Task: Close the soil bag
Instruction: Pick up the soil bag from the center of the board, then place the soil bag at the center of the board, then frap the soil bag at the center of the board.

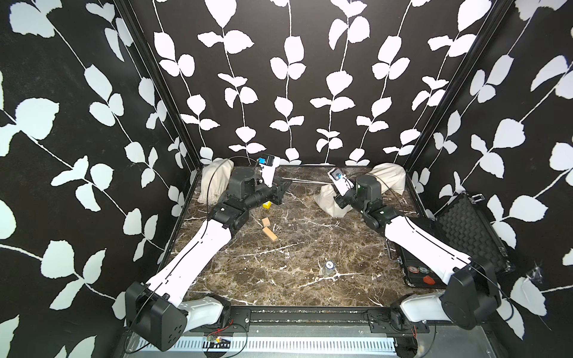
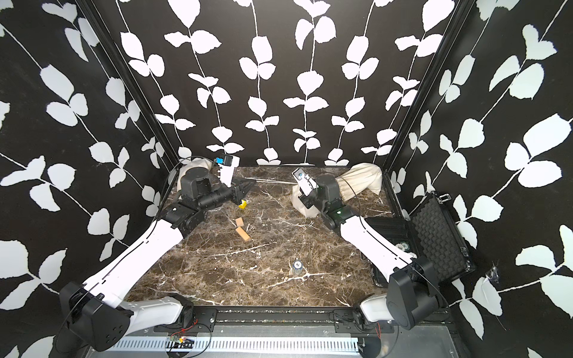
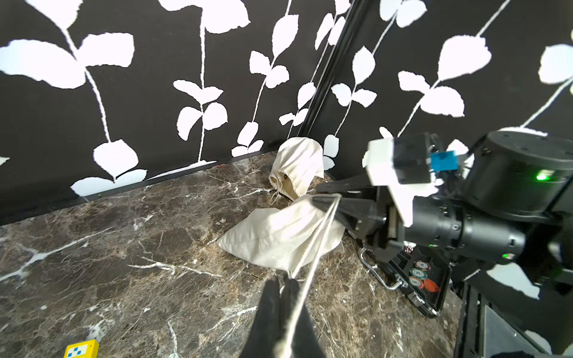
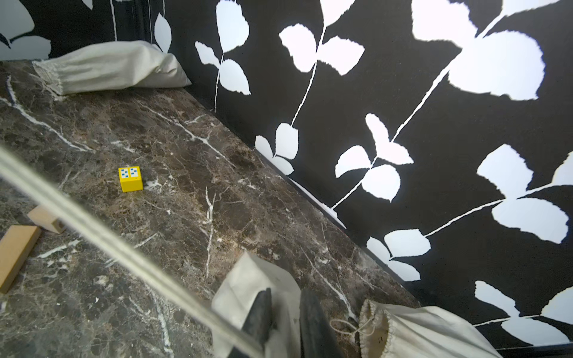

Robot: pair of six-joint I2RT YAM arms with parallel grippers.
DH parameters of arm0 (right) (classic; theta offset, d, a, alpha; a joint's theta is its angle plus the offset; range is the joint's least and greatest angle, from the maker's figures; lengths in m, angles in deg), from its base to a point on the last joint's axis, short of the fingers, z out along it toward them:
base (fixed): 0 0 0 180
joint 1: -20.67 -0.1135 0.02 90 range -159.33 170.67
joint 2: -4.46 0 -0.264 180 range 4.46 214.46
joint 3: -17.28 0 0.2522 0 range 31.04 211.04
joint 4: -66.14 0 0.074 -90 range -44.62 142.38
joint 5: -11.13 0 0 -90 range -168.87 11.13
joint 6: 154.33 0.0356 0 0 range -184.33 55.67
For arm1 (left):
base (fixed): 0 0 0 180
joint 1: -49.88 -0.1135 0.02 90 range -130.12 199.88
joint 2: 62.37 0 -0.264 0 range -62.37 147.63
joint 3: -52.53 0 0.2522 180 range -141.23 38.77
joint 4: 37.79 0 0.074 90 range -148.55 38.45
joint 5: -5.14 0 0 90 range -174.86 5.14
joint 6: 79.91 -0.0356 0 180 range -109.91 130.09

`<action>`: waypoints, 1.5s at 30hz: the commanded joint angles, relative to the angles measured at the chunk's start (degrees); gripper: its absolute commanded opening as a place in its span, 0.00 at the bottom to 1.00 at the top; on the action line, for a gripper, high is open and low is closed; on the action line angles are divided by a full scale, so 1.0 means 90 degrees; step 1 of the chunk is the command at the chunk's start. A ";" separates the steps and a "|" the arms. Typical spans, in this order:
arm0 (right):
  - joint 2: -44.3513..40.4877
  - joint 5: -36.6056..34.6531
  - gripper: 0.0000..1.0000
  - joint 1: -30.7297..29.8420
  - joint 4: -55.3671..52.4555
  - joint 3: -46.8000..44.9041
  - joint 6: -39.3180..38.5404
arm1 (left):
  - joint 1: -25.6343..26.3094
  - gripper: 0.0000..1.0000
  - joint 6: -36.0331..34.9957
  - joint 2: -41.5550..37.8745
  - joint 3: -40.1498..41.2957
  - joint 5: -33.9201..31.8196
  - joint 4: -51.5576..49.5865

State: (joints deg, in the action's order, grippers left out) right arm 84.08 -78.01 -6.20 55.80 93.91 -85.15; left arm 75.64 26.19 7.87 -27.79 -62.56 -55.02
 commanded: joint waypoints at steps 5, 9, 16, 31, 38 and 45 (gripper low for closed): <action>0.0029 -0.2180 0.22 0.1003 -0.1897 0.1494 -0.0649 | -0.0961 0.00 0.0186 -0.1151 -0.1115 -0.0875 0.0578; 0.0294 -0.2229 0.22 0.1012 -0.1871 0.1571 -0.0689 | -0.0966 0.00 0.0204 -0.1160 -0.1243 -0.0736 0.0445; 0.1260 -0.2444 0.19 0.1327 -0.1077 0.0069 0.0010 | -0.1083 0.00 0.0642 -0.1613 0.0097 -0.0925 0.0894; 0.0722 0.0095 0.43 0.1016 -0.0682 -0.0394 0.0522 | -0.1221 0.00 0.1063 -0.1155 0.0683 0.0550 0.1183; -0.0138 -0.0073 0.83 -0.0395 0.0643 -0.1043 0.0664 | -0.1150 0.00 0.1178 -0.1002 0.0582 0.0883 0.1130; -0.0047 0.0012 0.93 -0.1728 0.1632 -0.0822 0.0200 | -0.1037 0.00 0.1112 -0.1155 0.0463 0.0875 0.0880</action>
State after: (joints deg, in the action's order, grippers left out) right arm 83.23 -78.42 -19.21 63.95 84.58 -81.63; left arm 65.93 36.05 -0.57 -21.65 -55.70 -48.22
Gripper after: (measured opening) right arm 0.932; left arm 0.049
